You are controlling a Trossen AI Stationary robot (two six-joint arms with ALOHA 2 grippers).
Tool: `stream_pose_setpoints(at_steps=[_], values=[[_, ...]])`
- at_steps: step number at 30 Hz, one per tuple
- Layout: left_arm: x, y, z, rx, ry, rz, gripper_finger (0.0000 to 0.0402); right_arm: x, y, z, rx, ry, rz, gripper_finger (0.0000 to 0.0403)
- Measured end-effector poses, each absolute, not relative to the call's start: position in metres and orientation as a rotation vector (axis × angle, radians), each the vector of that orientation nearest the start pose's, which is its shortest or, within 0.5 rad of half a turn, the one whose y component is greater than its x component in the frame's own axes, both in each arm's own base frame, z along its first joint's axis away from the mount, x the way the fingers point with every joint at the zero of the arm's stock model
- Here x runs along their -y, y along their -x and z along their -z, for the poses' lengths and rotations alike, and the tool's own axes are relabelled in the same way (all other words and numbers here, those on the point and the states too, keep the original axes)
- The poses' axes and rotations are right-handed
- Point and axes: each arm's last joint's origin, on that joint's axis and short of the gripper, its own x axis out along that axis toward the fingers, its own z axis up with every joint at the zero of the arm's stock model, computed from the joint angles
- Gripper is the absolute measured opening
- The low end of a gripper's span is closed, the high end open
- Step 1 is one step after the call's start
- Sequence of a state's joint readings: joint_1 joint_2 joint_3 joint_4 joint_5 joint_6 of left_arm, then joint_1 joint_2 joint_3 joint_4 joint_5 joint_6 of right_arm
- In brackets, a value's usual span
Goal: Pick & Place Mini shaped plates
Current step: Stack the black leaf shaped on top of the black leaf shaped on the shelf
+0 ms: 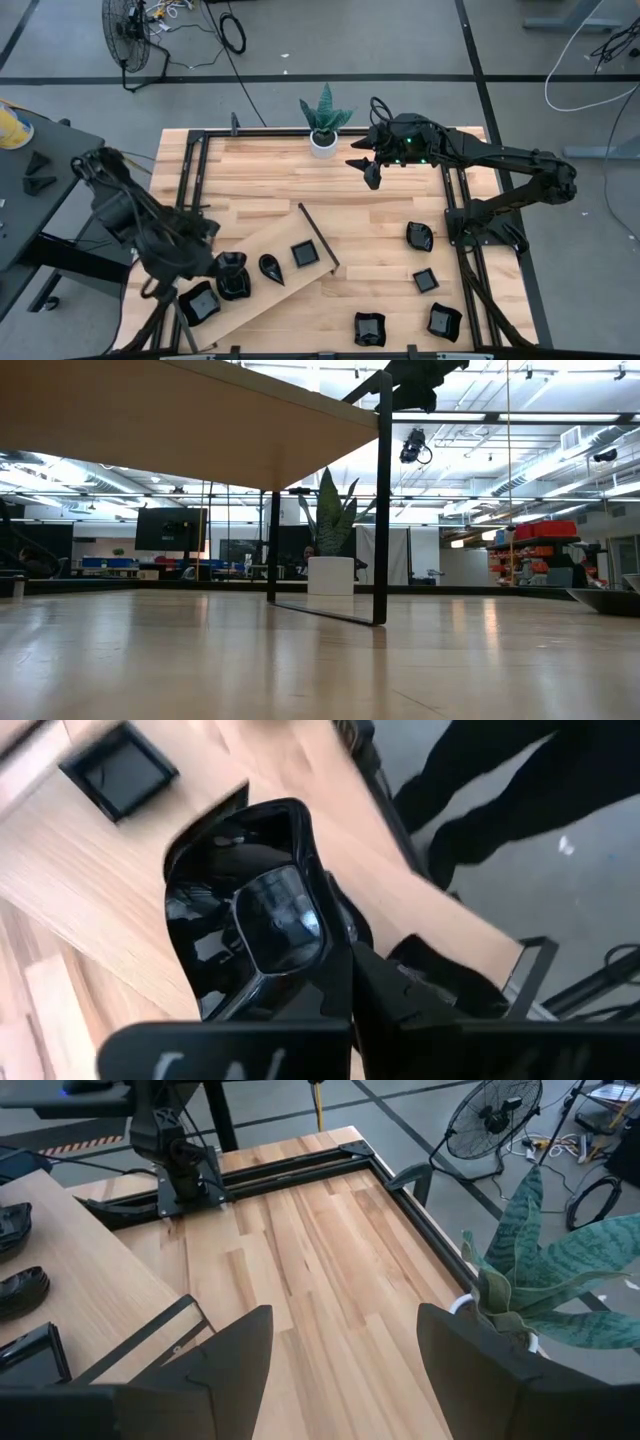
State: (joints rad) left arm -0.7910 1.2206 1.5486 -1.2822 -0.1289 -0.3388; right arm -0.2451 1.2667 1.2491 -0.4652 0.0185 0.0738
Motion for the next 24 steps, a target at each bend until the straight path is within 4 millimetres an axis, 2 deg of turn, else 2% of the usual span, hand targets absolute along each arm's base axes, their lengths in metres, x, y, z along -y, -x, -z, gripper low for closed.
stream_pose_setpoints(at_steps=[7,13,20,24], values=[[0.159,-0.161,-0.387,-1.108,-0.089,0.403,0.0000,0.067,-0.264,-0.366,-0.471,-0.127,0.276,0.0251],[0.174,-0.174,-0.373,-1.175,-0.062,0.396,0.0002,0.067,-0.264,-0.366,-0.472,-0.126,0.276,0.0251],[0.180,-0.180,-0.365,-1.216,-0.056,0.380,0.0003,0.067,-0.264,-0.366,-0.472,-0.124,0.276,0.0251],[0.180,-0.179,-0.366,-1.219,-0.042,0.371,0.0019,0.067,-0.264,-0.366,-0.472,-0.124,0.276,0.0251]])
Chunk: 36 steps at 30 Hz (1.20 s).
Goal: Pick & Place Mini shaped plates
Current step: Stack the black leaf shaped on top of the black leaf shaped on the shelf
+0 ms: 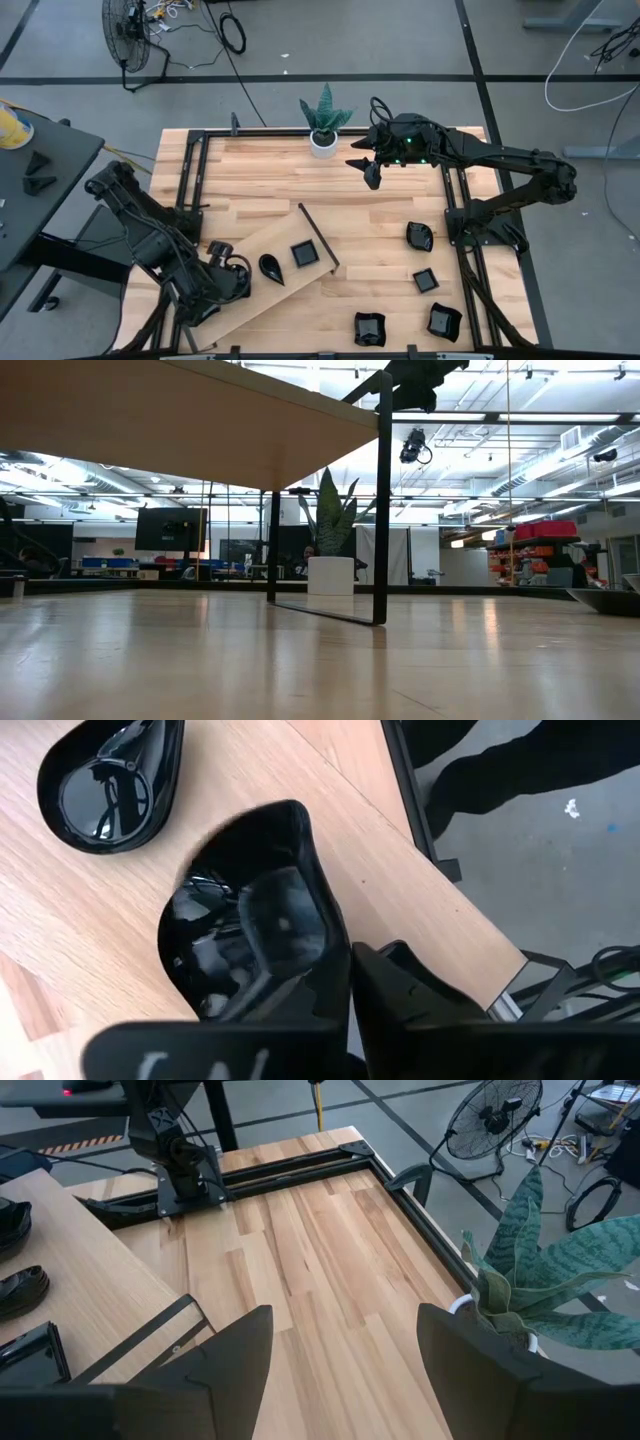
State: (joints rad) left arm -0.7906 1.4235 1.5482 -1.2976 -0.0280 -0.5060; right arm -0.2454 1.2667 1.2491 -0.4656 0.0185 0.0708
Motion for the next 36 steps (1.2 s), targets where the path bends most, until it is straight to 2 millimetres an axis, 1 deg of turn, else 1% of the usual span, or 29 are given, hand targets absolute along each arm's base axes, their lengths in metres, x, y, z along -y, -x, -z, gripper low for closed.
stream_pose_setpoints(at_steps=[9,16,19,22,25,28,33,36], values=[[0.179,-0.179,-0.365,-1.238,-0.012,0.352,0.0066,0.067,-0.264,-0.366,-0.472,-0.123,0.274,0.0251],[0.178,-0.178,-0.365,-1.247,-0.028,0.337,0.0119,0.066,-0.264,-0.366,-0.473,-0.125,0.266,0.0251],[0.173,-0.179,-0.364,-1.267,-0.058,0.329,0.0142,0.066,-0.264,-0.366,-0.476,-0.125,0.266,0.0251],[0.162,-0.179,-0.364,-1.290,-0.093,0.278,0.0157,0.066,-0.263,-0.364,-0.502,-0.128,0.267,0.0251],[0.148,-0.182,-0.369,-1.284,-0.142,0.202,0.0162,0.066,-0.261,-0.360,-0.545,-0.133,0.267,0.0251],[0.136,-0.186,-0.380,-1.237,-0.204,0.138,0.0160,0.065,-0.259,-0.356,-0.589,-0.138,0.267,0.0251],[0.119,-0.195,-0.401,-1.110,-0.306,0.064,0.0145,0.063,-0.253,-0.349,-0.682,-0.178,0.276,0.0251],[0.109,-0.201,-0.407,-1.055,-0.358,-0.006,0.0135,0.061,-0.248,-0.342,-0.773,-0.197,0.255,0.0251]])
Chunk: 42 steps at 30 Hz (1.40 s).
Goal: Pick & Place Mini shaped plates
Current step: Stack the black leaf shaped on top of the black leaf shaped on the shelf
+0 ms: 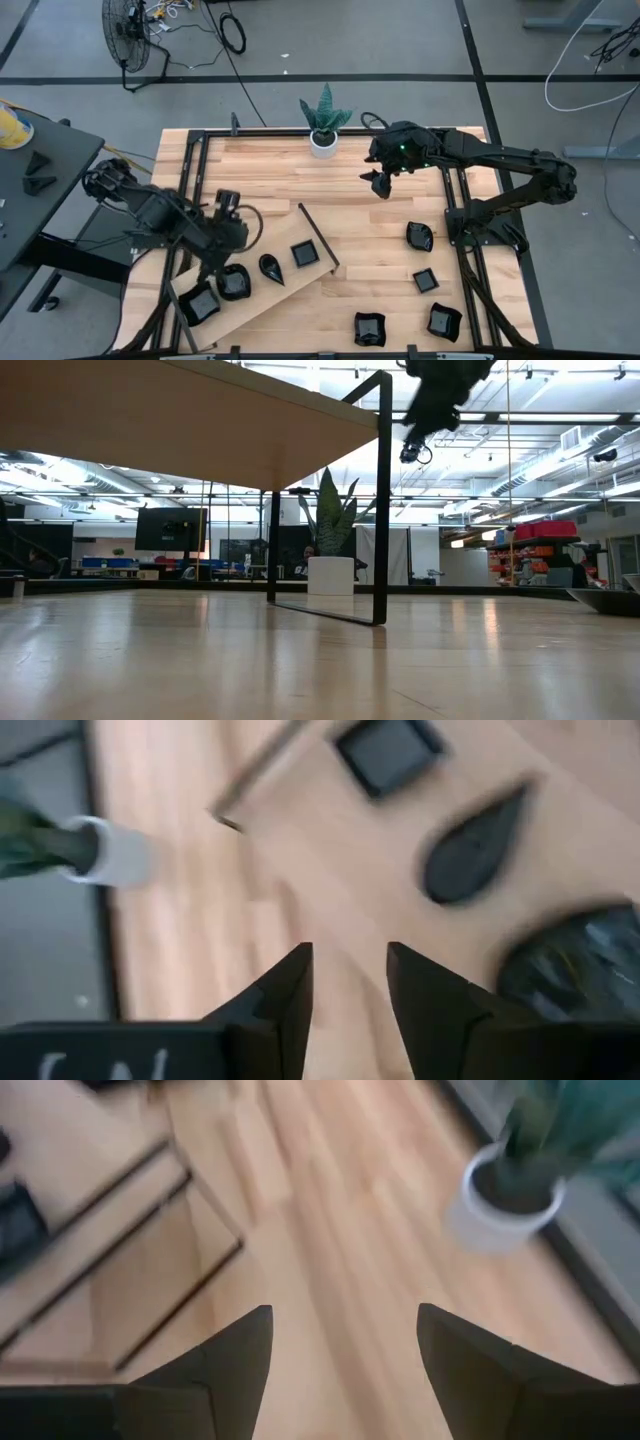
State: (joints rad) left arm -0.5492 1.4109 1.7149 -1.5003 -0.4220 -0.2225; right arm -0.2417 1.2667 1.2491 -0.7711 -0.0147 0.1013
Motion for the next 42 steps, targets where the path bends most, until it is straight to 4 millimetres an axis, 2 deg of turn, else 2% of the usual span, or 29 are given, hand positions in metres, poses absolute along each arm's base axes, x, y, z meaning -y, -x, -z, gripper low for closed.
stream_pose_setpoints(at_steps=[4,7,15,19,23,27,33,42], values=[[0.096,-0.214,-0.410,-0.993,-0.314,-0.089,0.0125,0.055,-0.239,-0.334,-0.904,-0.227,0.206,0.0251],[0.087,-0.224,-0.412,-0.967,-0.273,-0.066,0.0121,0.051,-0.233,-0.329,-0.992,-0.250,0.194,0.0251],[0.062,-0.237,-0.418,-0.915,-0.231,-0.070,0.0115,0.046,-0.217,-0.319,-1.167,-0.405,0.285,0.0251],[0.057,-0.247,-0.414,-0.882,-0.190,-0.005,0.0115,0.043,-0.212,-0.309,-1.246,-0.443,0.313,0.0251],[0.052,-0.256,-0.401,-0.890,-0.179,0.067,0.0115,0.037,-0.209,-0.294,-1.314,-0.456,0.302,0.0251],[0.045,-0.259,-0.391,-0.929,-0.164,0.068,0.0115,0.029,-0.206,-0.277,-1.379,-0.475,0.262,0.0251],[0.034,-0.257,-0.382,-0.953,-0.136,0.050,0.0115,0.022,-0.199,-0.246,-1.473,-0.491,0.300,0.0251],[0.021,-0.241,-0.368,-0.959,-0.133,0.049,0.0115,0.018,-0.184,-0.209,-1.582,-0.490,0.319,0.0251]])
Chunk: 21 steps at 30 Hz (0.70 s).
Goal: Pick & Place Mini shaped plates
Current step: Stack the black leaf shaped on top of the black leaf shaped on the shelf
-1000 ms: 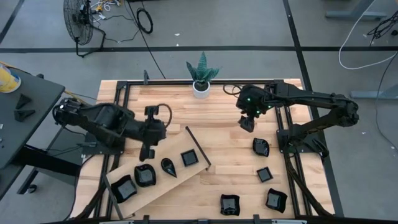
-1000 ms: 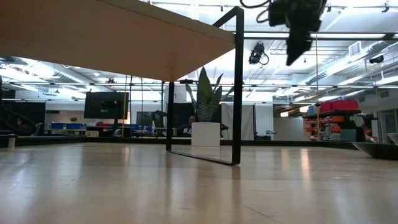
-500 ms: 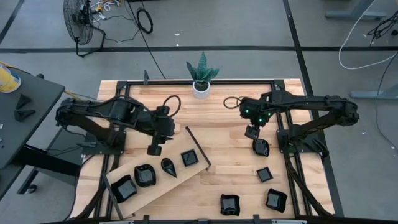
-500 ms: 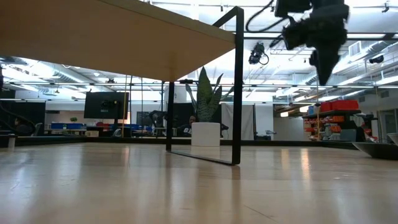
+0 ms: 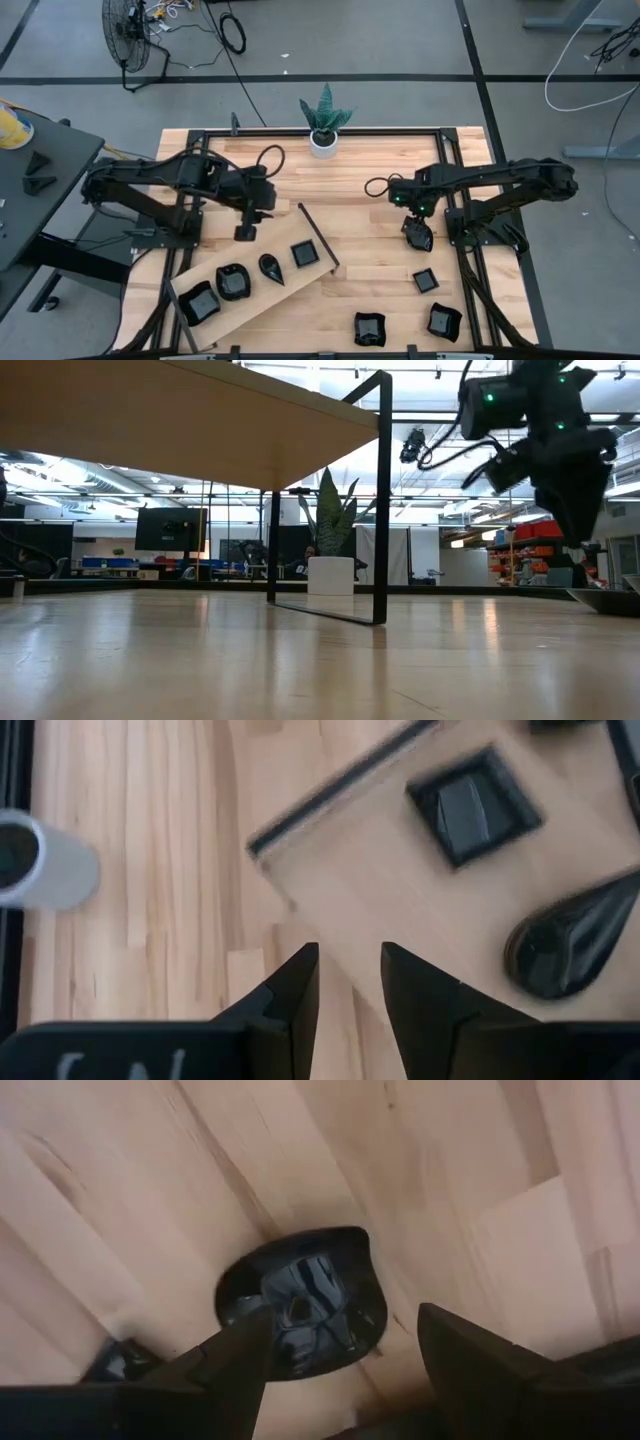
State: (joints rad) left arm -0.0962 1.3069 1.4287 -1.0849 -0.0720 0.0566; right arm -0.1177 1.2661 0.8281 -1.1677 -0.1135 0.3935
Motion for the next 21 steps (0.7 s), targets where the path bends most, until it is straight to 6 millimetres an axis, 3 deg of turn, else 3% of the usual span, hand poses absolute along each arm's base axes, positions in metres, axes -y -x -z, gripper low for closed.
stream_pose_setpoints(at_steps=[12,21], values=[[0.003,-0.213,-0.374,-0.896,-0.074,-0.033,0.0115,0.017,-0.169,-0.171,-1.637,-0.387,0.210,0.0251],[-0.002,-0.211,-0.376,-0.888,-0.067,-0.056,0.0115,0.017,-0.173,-0.168,-1.579,-0.448,0.268,0.0251]])
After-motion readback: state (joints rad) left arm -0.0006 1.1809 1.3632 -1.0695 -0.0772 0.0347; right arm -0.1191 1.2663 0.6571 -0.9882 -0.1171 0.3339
